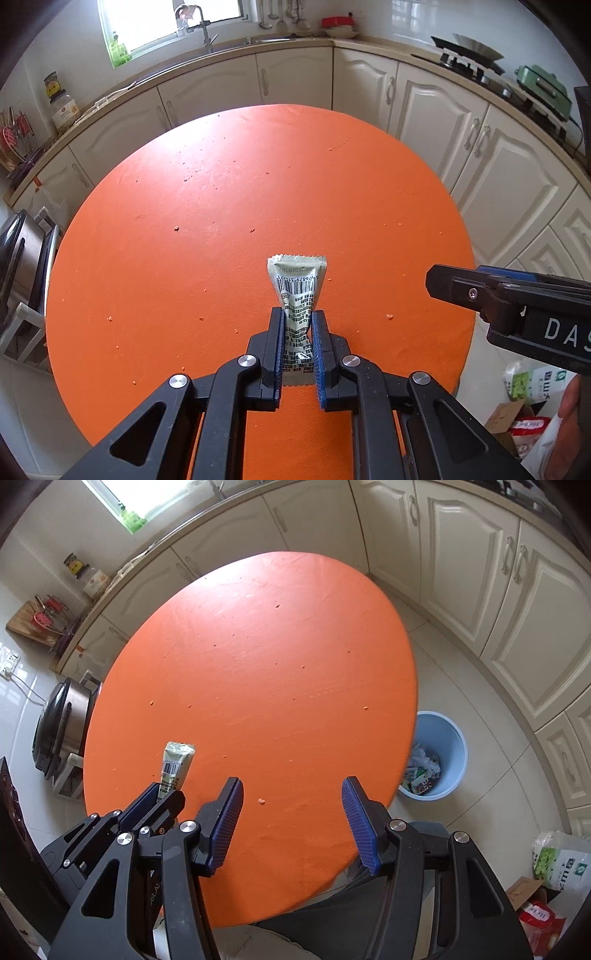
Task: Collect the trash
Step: 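Carry the beige wrapper in the left gripper over the blue bucket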
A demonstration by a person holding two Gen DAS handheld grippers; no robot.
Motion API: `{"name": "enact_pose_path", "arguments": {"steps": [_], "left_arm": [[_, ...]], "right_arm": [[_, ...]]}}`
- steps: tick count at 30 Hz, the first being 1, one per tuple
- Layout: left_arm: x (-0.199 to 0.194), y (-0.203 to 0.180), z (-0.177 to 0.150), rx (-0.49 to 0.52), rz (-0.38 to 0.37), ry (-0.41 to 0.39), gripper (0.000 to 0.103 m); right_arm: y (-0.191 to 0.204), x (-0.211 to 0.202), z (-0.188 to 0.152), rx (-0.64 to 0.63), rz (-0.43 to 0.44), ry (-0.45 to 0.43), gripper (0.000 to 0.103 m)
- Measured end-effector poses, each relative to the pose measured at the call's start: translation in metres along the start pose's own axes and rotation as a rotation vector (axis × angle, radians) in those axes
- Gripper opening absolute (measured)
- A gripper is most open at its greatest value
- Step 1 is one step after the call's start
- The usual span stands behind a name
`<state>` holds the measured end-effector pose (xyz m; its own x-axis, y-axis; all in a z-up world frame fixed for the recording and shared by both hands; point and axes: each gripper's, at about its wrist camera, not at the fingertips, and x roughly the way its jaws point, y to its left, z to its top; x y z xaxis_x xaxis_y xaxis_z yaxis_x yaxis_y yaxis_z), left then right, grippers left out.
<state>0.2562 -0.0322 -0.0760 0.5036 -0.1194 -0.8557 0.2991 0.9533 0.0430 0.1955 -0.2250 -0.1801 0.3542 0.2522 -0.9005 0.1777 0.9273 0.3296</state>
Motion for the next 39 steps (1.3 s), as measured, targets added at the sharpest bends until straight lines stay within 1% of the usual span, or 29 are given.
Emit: {"name": "enact_pose_path", "arguments": {"steps": [3, 7, 13, 17, 21, 23, 27, 30, 33, 39], "left_arm": [[-0.004, -0.015, 0.002, 0.04, -0.005, -0.021, 0.01], [-0.012, -0.036, 0.004, 0.104, -0.023, -0.047, 0.01], [-0.022, -0.068, 0.005, 0.203, -0.058, -0.066, 0.01], [-0.027, -0.092, 0.009, 0.264, -0.094, -0.069, 0.01], [-0.03, -0.119, 0.012, 0.344, -0.107, -0.085, 0.01], [-0.03, -0.131, 0.011, 0.379, -0.121, -0.077, 0.01], [-0.023, -0.157, 0.016, 0.444, -0.14, -0.064, 0.01], [-0.014, -0.177, 0.027, 0.481, -0.159, -0.051, 0.01], [-0.001, -0.197, 0.039, 0.518, -0.161, -0.043, 0.01], [0.042, -0.241, 0.066, 0.575, -0.153, -0.006, 0.01]], "right_arm": [[-0.013, -0.008, -0.001, 0.029, -0.008, -0.015, 0.061], [-0.033, -0.02, -0.003, 0.081, -0.012, -0.042, 0.061], [-0.065, -0.045, -0.011, 0.158, -0.025, -0.096, 0.063], [-0.09, -0.061, -0.018, 0.214, -0.04, -0.126, 0.067], [-0.117, -0.075, -0.026, 0.271, -0.065, -0.151, 0.069], [-0.13, -0.081, -0.03, 0.295, -0.08, -0.158, 0.071], [-0.155, -0.089, -0.036, 0.349, -0.099, -0.17, 0.072], [-0.175, -0.094, -0.04, 0.382, -0.118, -0.176, 0.073], [-0.195, -0.093, -0.04, 0.415, -0.144, -0.172, 0.074], [-0.231, -0.082, -0.033, 0.462, -0.16, -0.145, 0.074]]}}
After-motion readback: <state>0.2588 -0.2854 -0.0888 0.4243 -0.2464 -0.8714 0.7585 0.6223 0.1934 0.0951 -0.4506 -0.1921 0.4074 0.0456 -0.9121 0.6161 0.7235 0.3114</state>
